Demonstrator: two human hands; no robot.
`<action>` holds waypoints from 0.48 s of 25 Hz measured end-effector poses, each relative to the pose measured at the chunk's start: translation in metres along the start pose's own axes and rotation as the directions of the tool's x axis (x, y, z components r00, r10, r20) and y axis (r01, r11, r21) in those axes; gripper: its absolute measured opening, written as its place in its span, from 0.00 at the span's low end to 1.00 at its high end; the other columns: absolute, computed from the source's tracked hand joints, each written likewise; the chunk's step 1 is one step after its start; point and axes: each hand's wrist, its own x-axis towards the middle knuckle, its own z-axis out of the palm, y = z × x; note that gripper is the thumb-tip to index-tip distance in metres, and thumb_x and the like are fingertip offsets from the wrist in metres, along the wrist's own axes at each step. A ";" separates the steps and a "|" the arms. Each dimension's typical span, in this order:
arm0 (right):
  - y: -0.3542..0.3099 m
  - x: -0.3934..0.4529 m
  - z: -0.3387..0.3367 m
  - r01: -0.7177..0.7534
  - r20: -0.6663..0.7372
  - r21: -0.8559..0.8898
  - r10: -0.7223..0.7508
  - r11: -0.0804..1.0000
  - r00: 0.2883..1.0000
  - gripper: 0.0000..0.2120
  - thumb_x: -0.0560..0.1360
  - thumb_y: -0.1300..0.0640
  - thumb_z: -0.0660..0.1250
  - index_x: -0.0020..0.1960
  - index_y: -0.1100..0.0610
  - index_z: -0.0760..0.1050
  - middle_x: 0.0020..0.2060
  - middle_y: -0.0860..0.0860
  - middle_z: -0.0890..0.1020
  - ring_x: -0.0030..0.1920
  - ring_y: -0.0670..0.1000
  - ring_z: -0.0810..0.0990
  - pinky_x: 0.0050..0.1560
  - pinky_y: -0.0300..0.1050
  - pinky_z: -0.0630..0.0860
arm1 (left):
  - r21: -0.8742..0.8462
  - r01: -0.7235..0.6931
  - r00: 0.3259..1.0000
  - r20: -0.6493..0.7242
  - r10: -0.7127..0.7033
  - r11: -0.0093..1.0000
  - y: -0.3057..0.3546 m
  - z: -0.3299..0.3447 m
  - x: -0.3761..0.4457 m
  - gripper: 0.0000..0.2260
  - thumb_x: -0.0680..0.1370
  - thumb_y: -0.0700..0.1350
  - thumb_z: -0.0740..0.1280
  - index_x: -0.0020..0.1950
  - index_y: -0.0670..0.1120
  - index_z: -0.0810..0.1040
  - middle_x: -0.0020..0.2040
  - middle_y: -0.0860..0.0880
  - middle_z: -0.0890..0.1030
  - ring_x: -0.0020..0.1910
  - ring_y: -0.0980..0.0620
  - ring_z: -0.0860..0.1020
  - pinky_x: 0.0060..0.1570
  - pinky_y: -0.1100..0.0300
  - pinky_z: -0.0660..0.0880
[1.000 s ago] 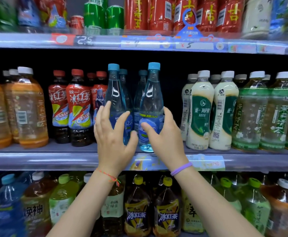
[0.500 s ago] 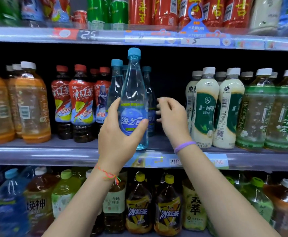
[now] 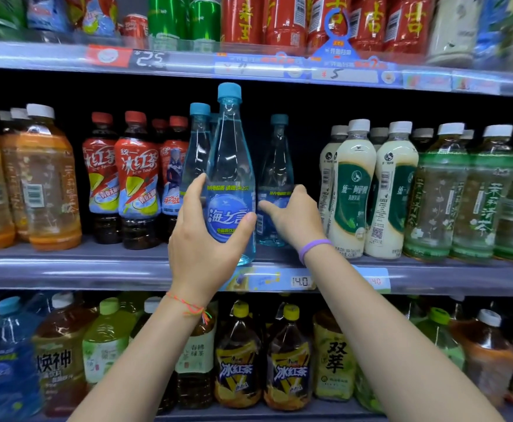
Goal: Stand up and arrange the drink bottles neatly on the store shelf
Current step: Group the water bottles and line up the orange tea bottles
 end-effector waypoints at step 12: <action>0.020 -0.051 -0.057 0.307 -0.257 0.242 -0.244 0.921 0.935 0.15 0.82 0.60 0.56 0.66 0.57 0.74 0.59 0.50 0.79 0.60 0.49 0.78 0.63 0.41 0.72 | -0.377 0.235 0.940 0.324 -0.110 0.896 0.034 0.038 0.016 0.33 0.70 0.49 0.78 0.69 0.59 0.65 0.56 0.58 0.79 0.50 0.62 0.81 0.50 0.65 0.78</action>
